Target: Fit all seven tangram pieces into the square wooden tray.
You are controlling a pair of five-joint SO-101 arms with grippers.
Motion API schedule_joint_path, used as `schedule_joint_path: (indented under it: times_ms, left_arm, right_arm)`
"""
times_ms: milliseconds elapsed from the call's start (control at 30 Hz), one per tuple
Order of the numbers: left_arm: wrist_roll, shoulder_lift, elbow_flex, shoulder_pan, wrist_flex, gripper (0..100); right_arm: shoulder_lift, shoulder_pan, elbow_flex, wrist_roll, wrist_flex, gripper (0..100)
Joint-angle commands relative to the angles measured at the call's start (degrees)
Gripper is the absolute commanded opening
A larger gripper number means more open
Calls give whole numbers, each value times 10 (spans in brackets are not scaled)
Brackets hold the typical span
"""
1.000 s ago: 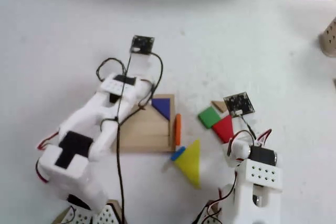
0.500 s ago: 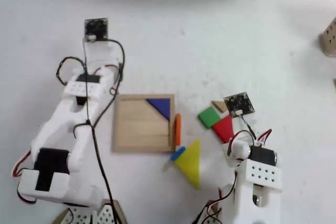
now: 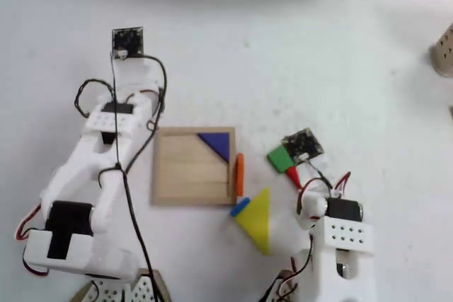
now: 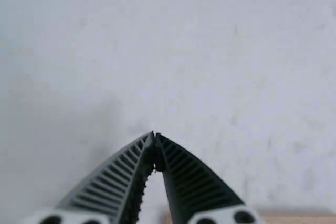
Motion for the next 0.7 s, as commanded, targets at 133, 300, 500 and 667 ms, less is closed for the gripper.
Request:
schedule_joint_path:
  times_ms: [133,300,500,667]
  left_arm:
    - [-6,-6,3,-22,-90,28]
    - [-5,44,-49,-48,-96,28]
    - [-5,82,-100,-48,-44,28]
    - [-5,87,-102,-44,-45,28]
  right_arm:
    - [-55,-112,-52,53,40,108]
    - [-129,-242,-71,114,138,273]
    - [-172,-328,-40,119,157,312]
    - [-175,-378,-23,223,158,312]
